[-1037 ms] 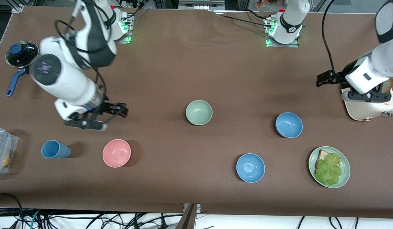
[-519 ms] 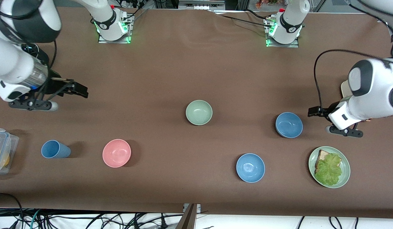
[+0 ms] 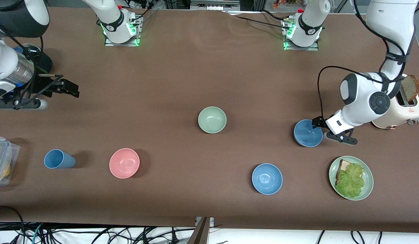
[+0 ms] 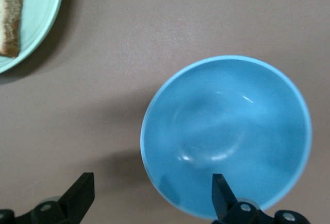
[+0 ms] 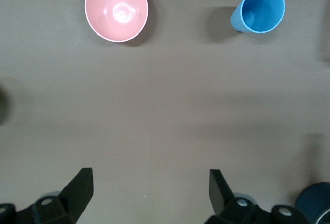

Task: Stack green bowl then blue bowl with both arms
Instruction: 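Close the left gripper on the rim of the light blue bowl, then carry the blue bowl with the left gripper over the green bowl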

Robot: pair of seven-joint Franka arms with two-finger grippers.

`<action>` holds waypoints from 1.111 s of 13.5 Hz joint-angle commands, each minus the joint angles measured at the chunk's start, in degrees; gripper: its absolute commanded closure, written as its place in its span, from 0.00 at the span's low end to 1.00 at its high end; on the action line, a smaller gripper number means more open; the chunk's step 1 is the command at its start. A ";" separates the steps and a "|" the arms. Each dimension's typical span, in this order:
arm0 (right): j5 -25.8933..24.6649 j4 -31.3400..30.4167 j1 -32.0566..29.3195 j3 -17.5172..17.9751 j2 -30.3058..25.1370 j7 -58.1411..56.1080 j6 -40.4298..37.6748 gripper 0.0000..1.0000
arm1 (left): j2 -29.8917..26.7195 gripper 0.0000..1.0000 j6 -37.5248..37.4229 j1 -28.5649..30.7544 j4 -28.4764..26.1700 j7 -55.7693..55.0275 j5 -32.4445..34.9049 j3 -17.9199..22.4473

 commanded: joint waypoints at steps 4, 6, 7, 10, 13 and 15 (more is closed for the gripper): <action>-0.81 -0.72 -0.95 1.37 -1.32 -0.28 -0.06 0.01 | 1.89 1.00 1.85 0.23 0.98 1.49 1.10 0.03; -0.89 0.51 -0.78 1.46 -1.15 -0.28 -0.14 0.01 | 1.89 1.00 1.76 0.15 1.15 1.49 1.09 0.03; -1.07 0.60 -0.69 1.46 -1.15 -0.28 0.03 0.01 | 1.89 1.00 1.59 0.06 1.33 1.49 1.09 0.03; -1.07 1.38 -0.77 1.37 -0.97 -0.19 -0.23 0.01 | 1.28 1.00 0.37 0.06 2.12 1.40 1.09 0.03; -1.16 3.06 -0.77 1.37 -0.36 -0.46 -0.23 0.01 | -0.91 1.00 -11.02 -1.69 8.07 0.96 1.09 -0.67; -0.98 3.15 -0.69 1.46 -0.18 -0.46 -0.06 0.01 | -1.27 1.00 -23.05 -2.49 15.53 -0.09 0.39 -2.68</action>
